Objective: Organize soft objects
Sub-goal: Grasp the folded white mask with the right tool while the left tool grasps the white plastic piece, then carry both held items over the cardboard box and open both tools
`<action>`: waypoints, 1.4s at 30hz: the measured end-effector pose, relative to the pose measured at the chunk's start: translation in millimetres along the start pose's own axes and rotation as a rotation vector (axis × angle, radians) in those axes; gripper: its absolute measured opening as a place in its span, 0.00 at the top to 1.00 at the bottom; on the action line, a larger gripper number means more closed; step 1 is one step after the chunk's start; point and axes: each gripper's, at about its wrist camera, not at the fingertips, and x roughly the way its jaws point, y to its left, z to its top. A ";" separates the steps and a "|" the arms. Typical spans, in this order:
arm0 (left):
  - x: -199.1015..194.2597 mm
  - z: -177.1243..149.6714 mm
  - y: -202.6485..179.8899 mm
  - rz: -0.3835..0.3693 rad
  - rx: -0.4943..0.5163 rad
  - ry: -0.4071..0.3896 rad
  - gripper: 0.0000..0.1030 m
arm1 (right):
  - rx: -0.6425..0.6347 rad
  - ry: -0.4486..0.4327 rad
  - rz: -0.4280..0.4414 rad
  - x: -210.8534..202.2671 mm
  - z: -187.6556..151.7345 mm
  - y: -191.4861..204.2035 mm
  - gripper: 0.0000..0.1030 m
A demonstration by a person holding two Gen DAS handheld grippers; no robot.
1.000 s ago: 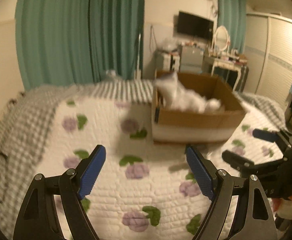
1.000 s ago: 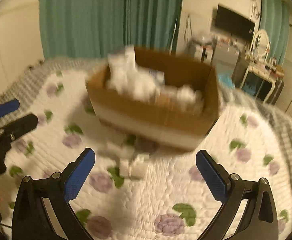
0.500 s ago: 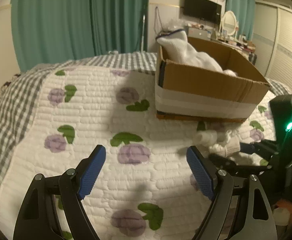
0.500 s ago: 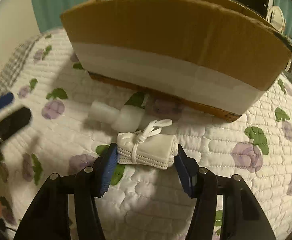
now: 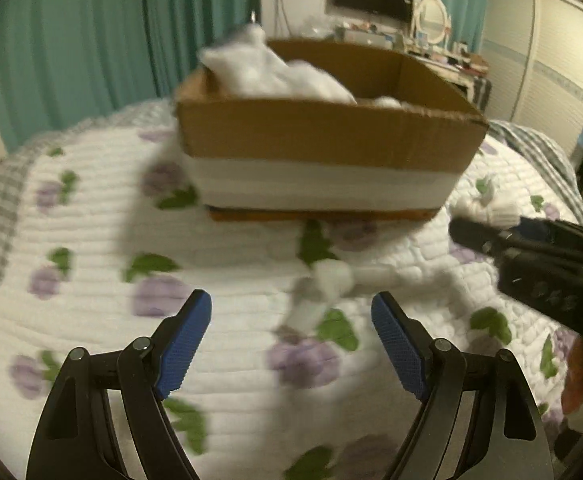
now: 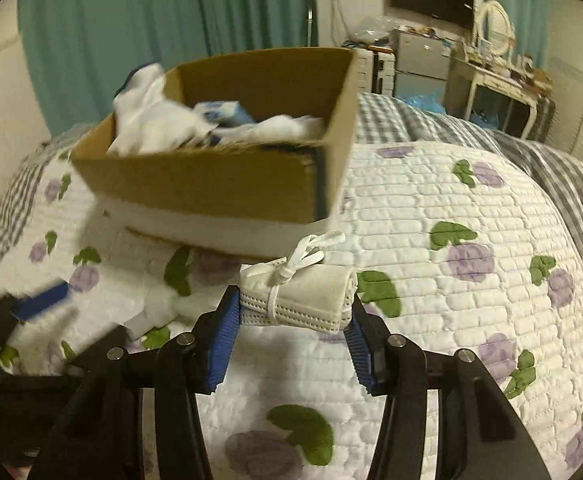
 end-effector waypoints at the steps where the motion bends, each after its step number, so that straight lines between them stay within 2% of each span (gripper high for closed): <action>1: 9.6 0.2 -2.1 -0.010 -0.004 0.011 0.21 | 0.006 0.000 0.002 0.5 0.9 -1.3 0.52; 3: 22.5 0.4 -7.4 -0.011 0.005 0.020 0.21 | 0.006 0.000 0.005 2.1 1.8 -2.7 0.52; 6: 39.2 -0.7 -19.6 0.007 0.072 0.017 0.22 | -0.004 0.013 0.012 7.7 0.6 -3.1 0.52; 8: 48.1 -1.2 -22.9 0.017 0.098 0.025 0.29 | -0.001 0.029 0.029 16.5 -1.8 1.1 0.52; 11: 53.7 0.7 -19.2 -0.024 0.080 0.020 0.39 | 0.001 0.044 0.040 23.8 -4.6 -0.6 0.52; 13: 53.8 1.4 -17.5 -0.053 0.081 0.022 0.53 | 0.006 0.046 0.048 26.0 -6.9 -1.4 0.52; 15: 52.0 0.6 -18.8 -0.067 0.093 0.028 0.60 | 0.015 0.056 0.058 28.7 -12.1 -3.0 0.52; 18: 45.4 -5.3 -21.8 -0.034 0.128 0.027 0.73 | 0.018 0.065 0.061 28.5 -16.6 -4.9 0.52; 23: 28.1 -12.0 -10.8 -0.060 0.077 0.029 0.75 | 0.034 0.037 0.067 15.3 -18.3 -6.9 0.52; 31: -22.2 -9.0 11.2 -0.069 0.047 -0.028 0.75 | -0.006 -0.042 0.037 -29.8 -19.0 3.4 0.52; 38: -83.4 -7.5 12.9 -0.082 0.047 -0.118 0.75 | -0.018 -0.098 0.018 -82.5 -27.7 12.1 0.52; 42: -105.4 7.6 0.7 -0.092 0.056 -0.174 0.75 | -0.046 -0.143 0.012 -109.4 -20.7 19.6 0.52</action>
